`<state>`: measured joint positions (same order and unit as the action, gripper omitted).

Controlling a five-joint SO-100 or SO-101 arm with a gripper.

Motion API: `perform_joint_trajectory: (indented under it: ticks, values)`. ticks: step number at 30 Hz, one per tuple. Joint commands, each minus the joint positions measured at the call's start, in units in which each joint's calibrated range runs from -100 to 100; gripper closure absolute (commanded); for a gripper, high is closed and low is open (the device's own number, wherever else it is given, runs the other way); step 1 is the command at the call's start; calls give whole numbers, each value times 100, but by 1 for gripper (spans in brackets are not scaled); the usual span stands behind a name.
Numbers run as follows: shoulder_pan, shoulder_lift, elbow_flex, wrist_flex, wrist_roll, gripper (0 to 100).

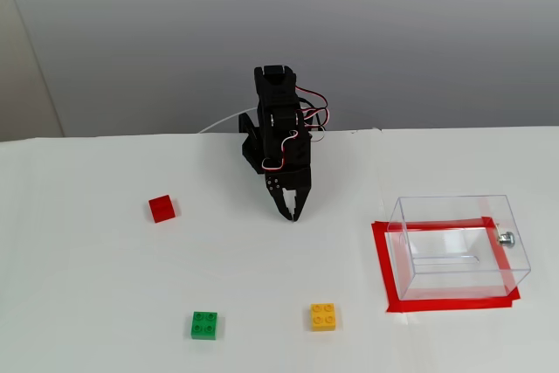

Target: Pick the red lego brick and place it into the transparent box

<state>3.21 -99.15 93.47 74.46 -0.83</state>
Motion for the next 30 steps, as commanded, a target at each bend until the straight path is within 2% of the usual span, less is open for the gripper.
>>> perform_joint_trajectory:
  ticks: [1,10,22,30]
  values:
    - [23,-51,-133,-14,-16,99]
    - [97,-34,-206,-14,-21,99]
    - [127,128,-1435,64,26,99]
    - [1206,1553,-2240,64,-6,99]
